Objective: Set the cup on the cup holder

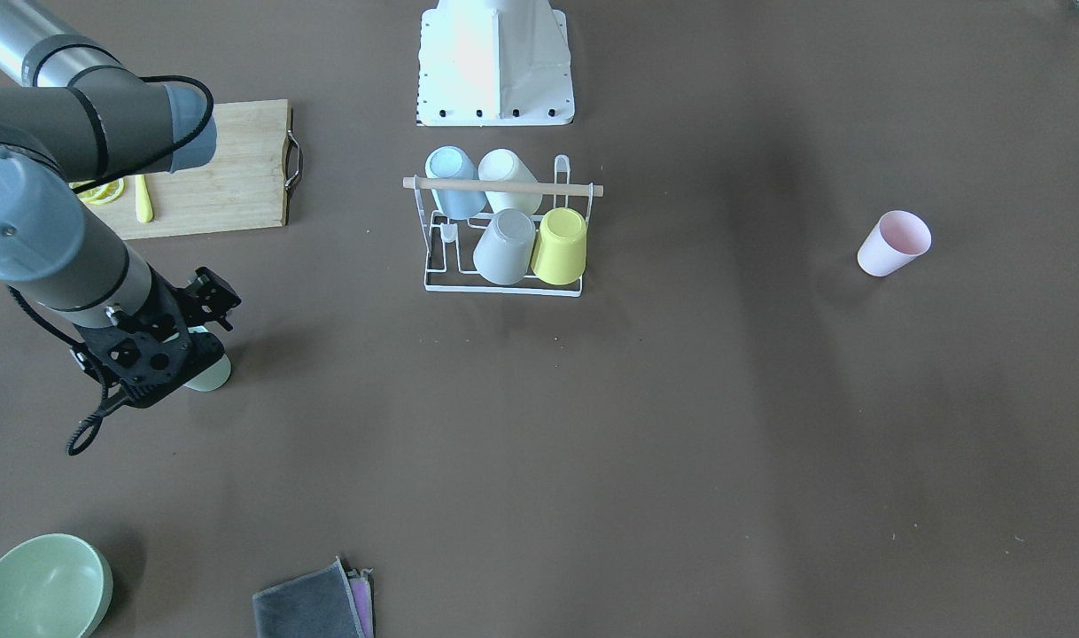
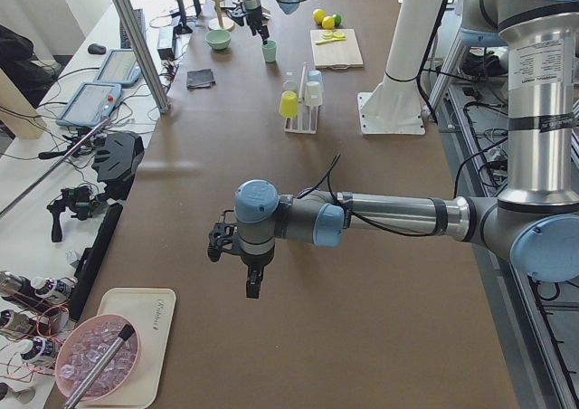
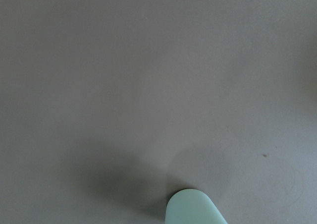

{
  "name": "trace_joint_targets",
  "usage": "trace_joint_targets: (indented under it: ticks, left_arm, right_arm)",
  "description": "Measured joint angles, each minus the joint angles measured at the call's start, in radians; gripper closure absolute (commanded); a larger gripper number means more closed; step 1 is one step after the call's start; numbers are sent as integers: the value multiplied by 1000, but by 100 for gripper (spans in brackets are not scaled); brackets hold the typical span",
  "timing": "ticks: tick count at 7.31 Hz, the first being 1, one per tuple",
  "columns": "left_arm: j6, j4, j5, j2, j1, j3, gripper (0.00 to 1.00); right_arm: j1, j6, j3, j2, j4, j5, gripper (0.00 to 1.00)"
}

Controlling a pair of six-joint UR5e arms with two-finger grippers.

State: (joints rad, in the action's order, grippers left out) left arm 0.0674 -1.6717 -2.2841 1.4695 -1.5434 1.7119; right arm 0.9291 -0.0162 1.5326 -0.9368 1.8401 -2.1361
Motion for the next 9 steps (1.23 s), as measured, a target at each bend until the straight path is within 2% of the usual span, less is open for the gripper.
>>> trace_joint_targets:
  ticks: [4, 7, 9]
  left_arm:
    - [0, 8, -4, 14, 0, 2, 2]
    - [0, 40, -5, 57, 19, 3, 2]
    - [-1, 239, -1, 195, 61, 1, 2]
  right_arm:
    - [-27, 54, -97, 62, 30, 11, 0]
    - [-48, 169, -194, 161, 167, 57, 0]
    - [-86, 244, -244, 225, 275, 155, 0]
